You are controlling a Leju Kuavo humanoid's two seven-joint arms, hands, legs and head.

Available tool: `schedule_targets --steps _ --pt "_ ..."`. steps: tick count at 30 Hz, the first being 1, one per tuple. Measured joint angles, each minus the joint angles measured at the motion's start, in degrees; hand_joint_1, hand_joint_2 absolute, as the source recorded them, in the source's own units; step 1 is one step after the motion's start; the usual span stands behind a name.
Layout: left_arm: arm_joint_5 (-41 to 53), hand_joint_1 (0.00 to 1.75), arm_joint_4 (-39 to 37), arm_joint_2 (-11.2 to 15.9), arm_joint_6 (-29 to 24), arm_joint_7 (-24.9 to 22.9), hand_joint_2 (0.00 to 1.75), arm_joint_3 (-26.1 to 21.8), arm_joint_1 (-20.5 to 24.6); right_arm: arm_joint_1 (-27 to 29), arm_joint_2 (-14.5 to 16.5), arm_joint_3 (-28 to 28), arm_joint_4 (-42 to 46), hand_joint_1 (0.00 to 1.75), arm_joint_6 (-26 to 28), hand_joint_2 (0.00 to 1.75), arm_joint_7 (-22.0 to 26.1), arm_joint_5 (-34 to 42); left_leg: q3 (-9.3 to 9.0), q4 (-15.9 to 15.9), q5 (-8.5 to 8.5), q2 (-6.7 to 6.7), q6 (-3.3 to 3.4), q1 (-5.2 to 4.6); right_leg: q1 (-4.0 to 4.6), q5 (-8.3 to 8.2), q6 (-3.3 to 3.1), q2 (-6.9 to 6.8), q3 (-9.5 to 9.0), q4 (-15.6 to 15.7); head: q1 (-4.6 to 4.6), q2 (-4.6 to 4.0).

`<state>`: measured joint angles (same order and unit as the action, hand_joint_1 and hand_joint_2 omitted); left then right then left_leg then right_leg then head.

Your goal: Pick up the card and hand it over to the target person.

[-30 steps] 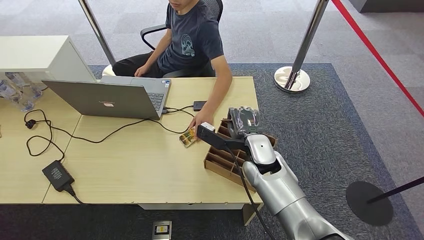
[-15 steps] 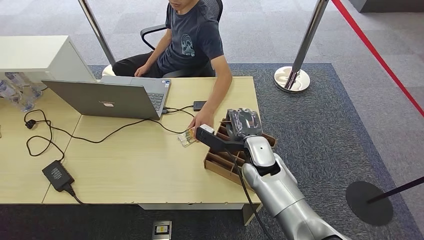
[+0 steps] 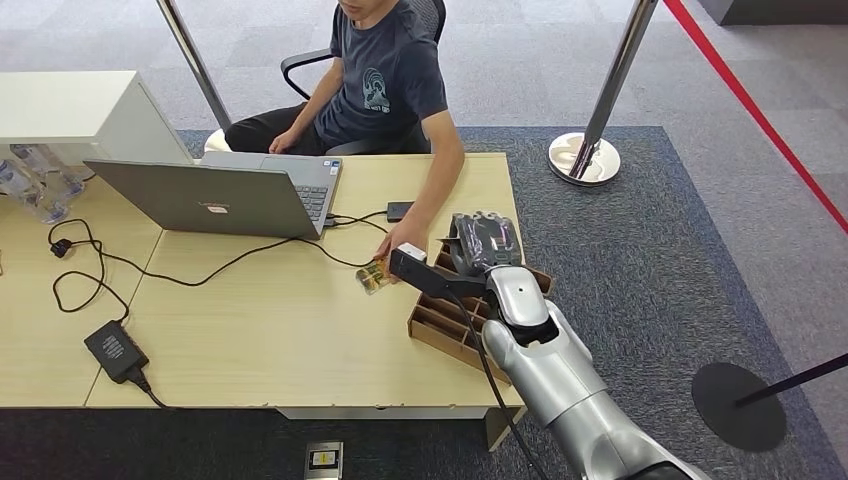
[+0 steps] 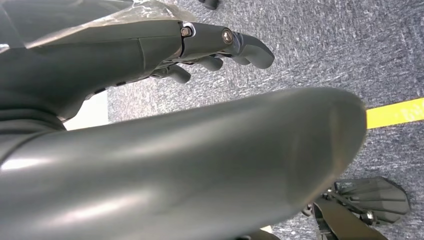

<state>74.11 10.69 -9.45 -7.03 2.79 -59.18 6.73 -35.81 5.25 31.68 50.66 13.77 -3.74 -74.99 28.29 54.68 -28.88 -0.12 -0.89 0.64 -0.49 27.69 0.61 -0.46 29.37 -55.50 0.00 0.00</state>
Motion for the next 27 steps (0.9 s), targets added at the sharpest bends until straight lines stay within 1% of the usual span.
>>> schedule_targets --steps 14,22,27 --pt "0.45 0.00 0.03 0.15 0.19 -0.12 0.00 0.48 0.05 2.12 -1.22 -0.31 4.21 1.75 -0.37 1.75 -0.44 -0.10 -0.03 0.00 -0.02 -0.05 -0.01 0.00 0.00 0.04 0.01 -0.06 -0.04 0.01 0.00 0.00" --pt "0.04 0.00 0.08 0.10 -0.07 0.29 0.00 0.16 0.01 3.25 -2.13 0.18 10.27 1.75 0.42 1.75 0.41 -0.41 0.04 0.00 0.01 -0.04 0.00 0.01 0.00 0.00 0.00 -0.04 0.03 0.00 0.00 0.00" --pt "-0.18 0.00 0.06 0.17 -0.05 0.21 0.00 -0.06 -0.19 4.10 -3.73 1.29 15.43 1.75 1.39 1.75 1.57 -0.14 -0.02 0.01 -0.03 -0.05 -0.01 0.00 0.00 0.04 0.01 -0.06 -0.02 0.00 0.00 0.00"
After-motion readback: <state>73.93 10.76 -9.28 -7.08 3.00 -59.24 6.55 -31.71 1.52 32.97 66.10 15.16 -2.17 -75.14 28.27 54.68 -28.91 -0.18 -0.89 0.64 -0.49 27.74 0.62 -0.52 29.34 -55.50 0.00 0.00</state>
